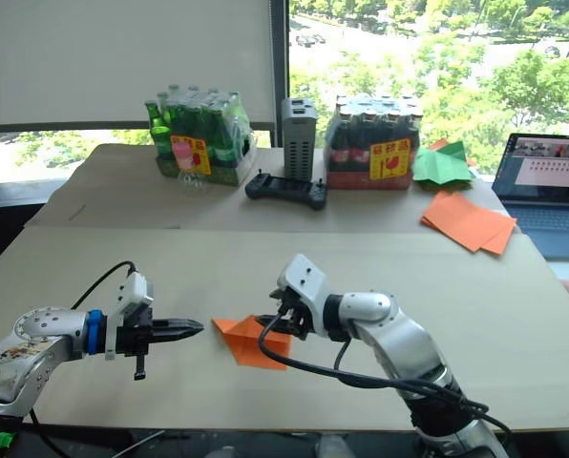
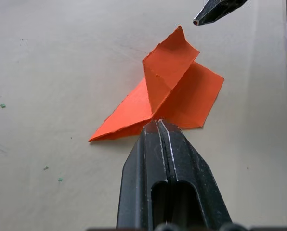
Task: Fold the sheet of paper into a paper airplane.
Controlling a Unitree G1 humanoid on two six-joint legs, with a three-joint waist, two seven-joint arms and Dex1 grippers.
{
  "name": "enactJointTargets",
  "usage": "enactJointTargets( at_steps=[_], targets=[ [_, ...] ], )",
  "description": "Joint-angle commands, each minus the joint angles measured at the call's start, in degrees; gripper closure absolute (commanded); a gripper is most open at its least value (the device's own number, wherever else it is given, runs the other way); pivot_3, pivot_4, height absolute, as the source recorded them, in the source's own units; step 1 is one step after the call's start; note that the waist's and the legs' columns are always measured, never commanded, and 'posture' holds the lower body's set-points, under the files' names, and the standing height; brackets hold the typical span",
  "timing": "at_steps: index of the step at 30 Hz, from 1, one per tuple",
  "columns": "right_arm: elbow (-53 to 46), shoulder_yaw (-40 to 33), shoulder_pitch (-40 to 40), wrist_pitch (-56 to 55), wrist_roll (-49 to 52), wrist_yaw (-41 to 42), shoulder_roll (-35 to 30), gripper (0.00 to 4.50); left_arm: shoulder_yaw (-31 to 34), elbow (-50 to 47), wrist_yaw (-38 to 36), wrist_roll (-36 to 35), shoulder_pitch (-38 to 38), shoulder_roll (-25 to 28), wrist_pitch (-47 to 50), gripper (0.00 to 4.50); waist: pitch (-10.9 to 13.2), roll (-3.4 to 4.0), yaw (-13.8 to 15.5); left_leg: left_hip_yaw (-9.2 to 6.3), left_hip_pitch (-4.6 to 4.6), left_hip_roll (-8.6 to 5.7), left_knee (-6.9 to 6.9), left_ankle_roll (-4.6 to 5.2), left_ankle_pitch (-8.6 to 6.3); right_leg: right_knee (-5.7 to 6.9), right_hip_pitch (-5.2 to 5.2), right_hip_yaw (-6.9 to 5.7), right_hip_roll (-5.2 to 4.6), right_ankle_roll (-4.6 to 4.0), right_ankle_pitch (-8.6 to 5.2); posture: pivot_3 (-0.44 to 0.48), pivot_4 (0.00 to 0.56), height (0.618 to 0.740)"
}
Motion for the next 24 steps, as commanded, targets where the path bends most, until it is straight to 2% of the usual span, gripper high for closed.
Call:
enactJointTargets(
  at_steps=[1, 9, 14, 19, 24],
  targets=[
    [1.80, 0.11, -0.77, -2.29, 0.98, 1.35, -0.66, 1.27, 2.28, -3.99, 1.81, -3.94, -0.52, -0.54, 2.82, 4.50, 0.03, -0.02, 0.11, 0.01, -0.01, 0.00, 0.00, 0.00, 0.00, -0.01, 0.00, 0.01, 0.00, 0.00, 0.00, 0.000, 0.150, 0.733],
    [8.20, -0.67, 0.82, -3.94, 3.78, 5.74, -0.84, 1.27, 2.84, -8.85, 5.41, -6.31, -0.72, 0.42, 6.88, 4.50, 0.03, -0.03, 0.18, 0.01, 0.00, 0.00, 0.00, 0.00, 0.00, 0.01, -0.01, 0.01, 0.01, -0.02, 0.01, 0.000, 0.150, 0.733],
    [8.73, -1.04, 1.94, -3.63, 5.56, 6.80, -0.84, 2.71, 2.04, -8.67, 6.09, -5.94, -1.52, 0.20, 7.12, 4.50, 0.03, -0.03, 0.21, 0.01, 0.00, 0.00, 0.00, 0.00, 0.00, 0.01, 0.00, 0.01, 0.01, -0.02, 0.01, 0.000, 0.150, 0.733],
    [8.74, -1.12, 2.01, -4.23, 5.89, 6.52, -0.46, 4.48, 1.74, -8.17, 6.28, -5.98, -1.94, -0.23, 6.72, 4.50, 0.03, -0.03, 0.20, 0.01, 0.00, 0.00, 0.00, -0.01, 0.01, 0.01, 0.00, 0.01, 0.02, -0.02, 0.02, 0.000, 0.150, 0.733],
    [6.74, -0.91, 2.02, -6.78, 5.08, 6.00, -0.11, 4.48, 2.92, -5.61, 6.53, -5.84, -2.38, -0.83, 5.42, 4.50, 0.03, -0.03, 0.25, 0.01, 0.00, 0.00, 0.00, -0.02, 0.01, 0.02, 0.00, 0.01, 0.02, -0.03, 0.02, 0.000, 0.150, 0.733]
  ],
)
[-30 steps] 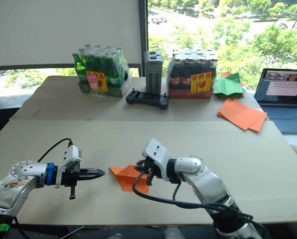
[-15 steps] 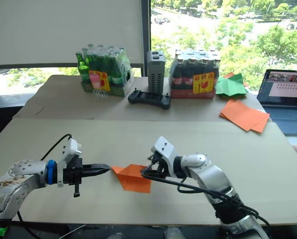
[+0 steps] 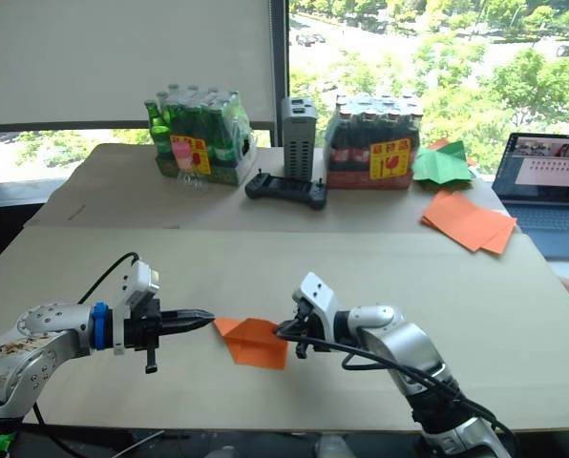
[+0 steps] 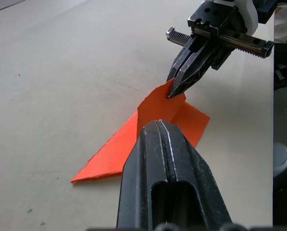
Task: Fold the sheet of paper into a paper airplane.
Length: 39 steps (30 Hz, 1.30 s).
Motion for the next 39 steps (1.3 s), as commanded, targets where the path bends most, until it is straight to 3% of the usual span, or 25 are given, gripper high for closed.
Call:
enactJointTargets(
  at_steps=[1, 10, 16, 21, 23, 24, 26, 33, 39],
  targets=[
    [-4.27, -0.77, -0.56, -5.47, -0.29, -0.36, -0.14, 4.48, 2.07, 2.21, 0.73, -1.03, -2.10, -1.06, -1.50, 4.50, 0.00, 0.00, 0.04, 0.00, 0.00, 0.00, 0.00, 0.00, 0.00, 0.00, 0.00, 0.00, 0.00, 0.00, 0.00, 0.000, 0.150, 0.733],
    [-6.66, 3.81, -0.37, -40.54, -26.79, -14.03, -5.34, 4.48, 7.81, 10.75, 5.79, -6.34, -11.02, -7.33, 0.33, 4.50, 0.03, -0.05, 0.09, 0.01, -0.01, -0.05, 0.01, -0.11, 0.06, 0.02, 0.00, -0.01, -0.04, 0.02, 0.01, 0.000, 0.150, 0.733],
    [-4.05, 12.25, 5.86, -59.91, -53.67, -27.54, -10.67, 4.48, 7.18, 11.58, 5.19, -6.89, -11.26, -7.55, 0.28, 4.50, 0.03, -0.06, 0.13, 0.03, -0.02, -0.09, 0.01, -0.13, 0.07, 0.06, -0.04, 0.02, -0.07, 0.02, 0.01, 0.000, 0.150, 0.733],
    [1.59, 15.58, 6.77, -68.20, -61.51, -31.72, -11.58, 4.48, 6.64, 12.98, 4.35, -6.48, -11.87, -7.40, 0.00, 4.50, 0.04, -0.07, 0.00, 0.06, 0.04, -0.09, 0.01, -0.21, 0.12, 0.08, -0.02, 0.07, -0.06, -0.01, 0.10, 0.000, 0.150, 0.733],
    [4.05, 15.94, 6.29, -70.86, -61.50, -31.36, -11.91, 4.48, 6.10, 13.43, 3.82, -6.20, -12.20, -7.41, -0.20, 4.50, 0.04, -0.08, 0.02, 0.04, 0.10, -0.08, 0.01, -0.22, 0.13, 0.07, 0.07, 0.06, -0.03, -0.02, 0.10, 0.000, 0.150, 0.733],
    [5.24, 15.81, 5.72, -71.59, -61.05, -30.83, -11.76, 4.02, 5.70, 13.74, 3.52, -5.74, -12.35, -7.36, -0.56, 4.50, 0.04, -0.09, 0.01, 0.05, 0.13, -0.08, 0.01, -0.22, 0.13, 0.06, 0.11, 0.06, -0.04, -0.02, 0.10, 0.000, 0.150, 0.733],
    [6.87, 15.54, 4.57, -72.53, -59.51, -29.00, -11.30, 3.57, 5.05, 14.13, 3.11, -5.09, -12.42, -7.25, -1.13, 4.50, 0.04, -0.10, 0.03, 0.03, 0.18, -0.07, 0.01, -0.22, 0.13, 0.04, 0.22, 0.05, -0.03, -0.02, 0.10, 0.000, 0.150, 0.733],
    [1.32, 11.70, 4.77, -65.90, -39.68, -12.55, -11.86, 1.18, -0.65, 14.74, 0.12, -1.05, -13.18, -7.38, -4.45, 4.50, 0.04, -0.10, 0.15, -0.02, 0.30, -0.07, 0.03, -0.20, 0.12, -0.02, 0.43, 0.01, -0.04, 0.00, 0.09, 0.000, 0.150, 0.733],
    [-11.35, 5.60, 3.67, -44.09, -18.41, -0.13, -10.95, 1.18, -8.76, 20.88, -3.81, 6.28, -19.36, -8.91, -10.42, 4.50, 0.06, -0.13, 0.34, -0.07, 0.34, -0.08, 0.14, -0.19, 0.12, -0.01, 0.55, -0.01, -0.03, 0.00, 0.09, 0.000, 0.150, 0.733]
  ],
)
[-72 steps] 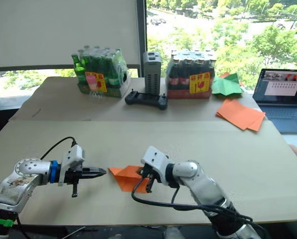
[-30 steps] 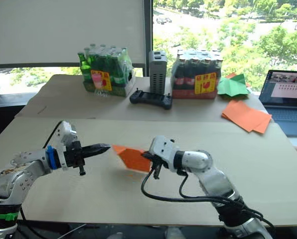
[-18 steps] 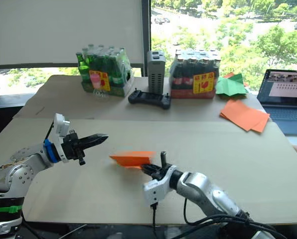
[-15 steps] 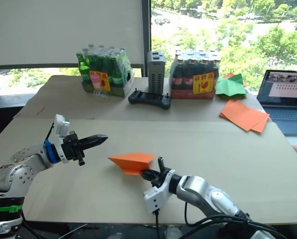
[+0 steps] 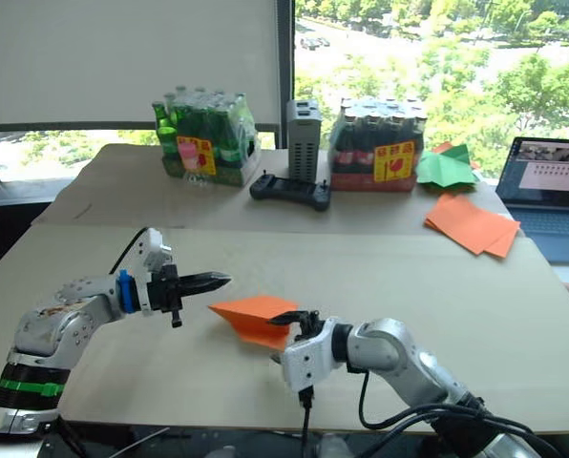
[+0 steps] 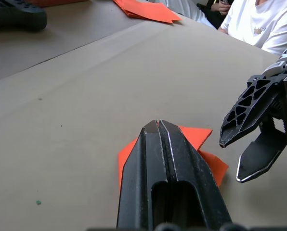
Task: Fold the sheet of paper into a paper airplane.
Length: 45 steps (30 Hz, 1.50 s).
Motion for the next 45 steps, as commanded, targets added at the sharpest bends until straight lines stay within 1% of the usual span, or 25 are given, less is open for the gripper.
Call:
enactJointTargets(
  at_steps=[1, 2, 4, 7, 9, 13, 17, 22, 28, 30, 32, 35, 38, 41, 45],
  targets=[
    [-8.01, -4.81, -1.08, 14.13, 13.01, 4.18, 1.59, 1.18, -3.71, 2.22, -2.58, 3.81, -3.10, -0.86, -4.39, 4.50, 0.00, 0.00, -0.06, -0.02, 0.00, 0.00, 0.01, 0.01, 0.00, 0.00, 0.01, -0.01, 0.00, 0.00, 0.00, 0.000, 0.150, 0.733],
    [-9.42, -5.67, -1.07, 17.65, 15.89, 4.72, 2.13, 1.18, -4.61, 3.09, -3.30, 4.65, -3.64, -1.17, -5.34, 4.50, 0.00, 0.00, -0.09, -0.01, 0.01, 0.00, 0.01, 0.02, -0.01, 0.00, 0.02, -0.01, 0.01, 0.00, 0.00, 0.000, 0.150, 0.733],
    [-10.40, -8.41, -1.84, 27.65, 21.19, 2.64, 4.96, 1.18, -7.24, 5.85, -4.37, 7.62, -5.32, -2.31, -8.46, 4.50, 0.00, 0.00, -0.17, -0.02, 0.01, 0.02, 0.02, 0.03, -0.02, 0.01, 0.02, -0.01, 0.04, 0.00, 0.00, 0.000, 0.150, 0.733],
    [-9.24, -10.53, -2.33, 36.85, 22.50, -1.07, 7.40, 1.18, -10.04, 9.67, -5.54, 11.08, -7.05, -3.61, -11.76, 4.50, 0.00, 0.00, -0.12, -0.02, 0.01, 0.02, 0.04, 0.03, -0.01, 0.05, 0.00, -0.01, 0.05, 0.00, 0.00, 0.000, 0.150, 0.733],
    [-9.26, -11.28, -2.18, 40.59, 23.03, -2.70, 8.19, 1.18, -10.97, 10.80, -6.41, 12.48, -7.50, -3.98, -13.16, 4.50, 0.00, 0.00, -0.08, -0.01, -0.02, 0.01, 0.06, 0.03, -0.01, 0.04, -0.02, -0.01, 0.04, 0.00, 0.00, 0.000, 0.150, 0.733],
    [-9.24, -13.13, -2.08, 46.22, 24.66, -5.77, 10.07, 1.18, -11.64, 9.52, -7.98, 13.24, -6.99, -3.94, -13.80, 4.50, 0.00, 0.00, -0.11, -0.02, -0.17, 0.01, 0.07, 0.03, -0.02, 0.03, -0.14, -0.01, 0.04, 0.02, -0.01, 0.000, 0.150, 0.733],
    [-8.35, -15.21, -1.71, 50.59, 26.74, -7.86, 11.43, 1.18, -12.38, 4.97, -9.19, 13.88, -3.99, -1.64, -12.84, 4.50, 0.00, 0.01, -0.25, -0.02, -0.19, 0.01, 0.10, 0.04, -0.02, 0.04, -0.14, -0.01, 0.03, 0.02, -0.01, 0.000, 0.150, 0.733],
    [-6.38, -15.58, -2.23, 51.46, 26.29, -8.84, 11.04, 1.18, -11.48, -1.21, -8.69, 13.21, 0.48, 0.42, -10.62, 4.50, 0.00, 0.01, -0.22, -0.03, -0.18, 0.02, 0.09, 0.04, -0.02, 0.04, -0.14, -0.01, 0.03, 0.03, -0.01, 0.000, 0.150, 0.733],
    [-4.73, -15.91, -3.05, 51.32, 26.97, -9.36, 11.70, 1.18, -10.68, -4.87, -6.86, 13.00, 4.64, 0.89, -9.46, 4.50, 0.01, 0.01, -0.27, -0.01, -0.18, 0.03, 0.10, 0.04, -0.02, 0.04, -0.14, -0.01, 0.03, 0.03, -0.02, 0.000, 0.150, 0.733],
    [-4.37, -15.67, -3.07, 51.07, 26.85, -9.31, 11.69, 1.18, -9.57, -6.41, -6.18, 11.21, 4.52, 0.29, -7.75, 4.50, 0.01, 0.01, -0.19, -0.02, -0.18, 0.03, 0.10, 0.04, -0.02, 0.04, -0.14, -0.01, 0.04, 0.04, -0.02, 0.000, 0.150, 0.733],
    [-3.72, -15.40, -3.22, 50.65, 26.50, -9.32, 11.78, 1.18, -8.20, -6.48, -5.73, 9.31, 2.34, -0.11, -5.46, 4.50, 0.01, 0.01, -0.18, -0.02, -0.19, 0.02, 0.10, 0.04, -0.02, 0.04, -0.14, -0.01, 0.03, 0.04, -0.02, 0.000, 0.150, 0.733],
    [-2.99, -15.02, -3.37, 50.16, 26.07, -9.25, 11.91, 1.18, -7.80, -1.87, -6.21, 10.02, -2.41, -0.06, -5.87, 4.50, 0.01, 0.01, -0.02, -0.03, -0.21, 0.02, 0.15, 0.04, -0.02, 0.04, -0.14, -0.03, 0.03, 0.05, -0.01, 0.000, 0.150, 0.733],
    [-3.04, -14.77, -3.23, 49.99, 26.08, -9.17, 12.01, 1.18, -10.42, 4.19, -7.82, 13.66, -5.54, -0.14, -10.39, 4.50, 0.00, 0.01, -0.20, -0.02, -0.18, 0.00, 0.15, 0.04, -0.02, 0.03, -0.10, -0.02, 0.03, 0.06, -0.01, 0.000, 0.150, 0.733],
    [-3.67, -14.76, -2.83, 50.09, 26.41, -9.14, 12.14, 1.18, -12.60, 9.66, -8.61, 16.55, -7.98, -1.69, -14.35, 4.50, 0.00, 0.01, -0.36, -0.01, -0.18, 0.02, 0.15, 0.06, -0.03, 0.01, -0.12, -0.01, 0.05, 0.06, -0.01, 0.000, 0.150, 0.733],
    [-4.77, -15.16, -2.21, 50.57, 26.90, -9.37, 12.23, 1.18, -15.21, 14.54, -10.12, 20.33, -9.81, -2.78, -19.79, 4.50, 0.00, 0.01, -0.22, -0.01, -0.22, 0.00, 0.15, 0.06, -0.03, 0.02, -0.14, -0.02, 0.03, 0.06, -0.01, 0.000, 0.150, 0.733]
  ],
)
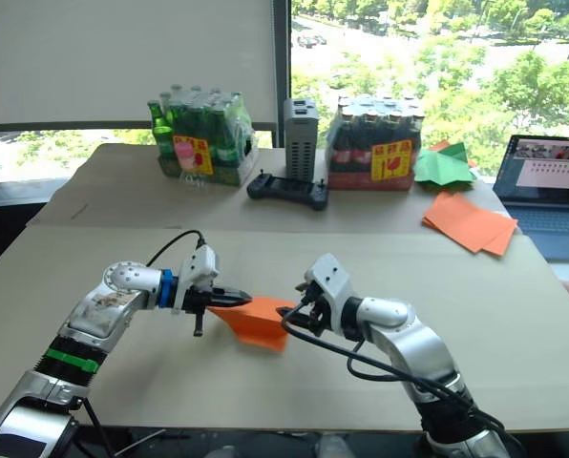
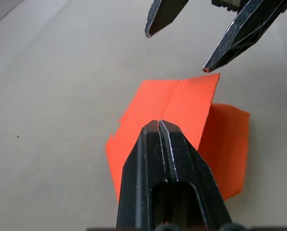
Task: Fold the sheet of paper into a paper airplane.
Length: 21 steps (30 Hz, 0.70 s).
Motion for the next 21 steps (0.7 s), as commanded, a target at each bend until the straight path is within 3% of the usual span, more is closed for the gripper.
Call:
enactJointTargets(
  at_steps=[1, 9, 21],
  targets=[
    [-2.88, -1.19, 0.18, -0.72, 1.16, -0.37, 0.25, 1.18, -1.04, 1.97, -1.59, 2.59, -2.22, -0.33, -4.82, 4.50, 0.00, 0.00, 0.00, 0.00, -0.01, 0.00, 0.01, 0.00, 0.00, 0.00, 0.00, 0.00, 0.00, 0.00, 0.00, 0.000, 0.150, 0.733],
    [-3.91, -2.17, 0.84, 0.10, 1.78, -1.66, 0.01, 1.18, -1.12, -4.22, -3.83, 2.84, 2.24, 1.66, -4.35, 4.50, 0.00, 0.00, -0.11, -0.01, 0.00, 0.02, 0.01, 0.01, 0.00, 0.01, 0.00, 0.01, 0.01, 0.01, 0.00, 0.000, 0.150, 0.733],
    [-2.33, -1.32, 1.05, 2.35, 2.01, -2.35, -0.11, 1.18, 0.03, -13.85, -0.26, 2.25, 10.70, 2.42, -0.74, 4.50, 0.00, 0.00, 0.04, -0.01, 0.00, 0.01, 0.02, 0.01, 0.00, 0.03, 0.01, 0.01, 0.00, 0.01, 0.00, 0.000, 0.150, 0.733]
  ],
)
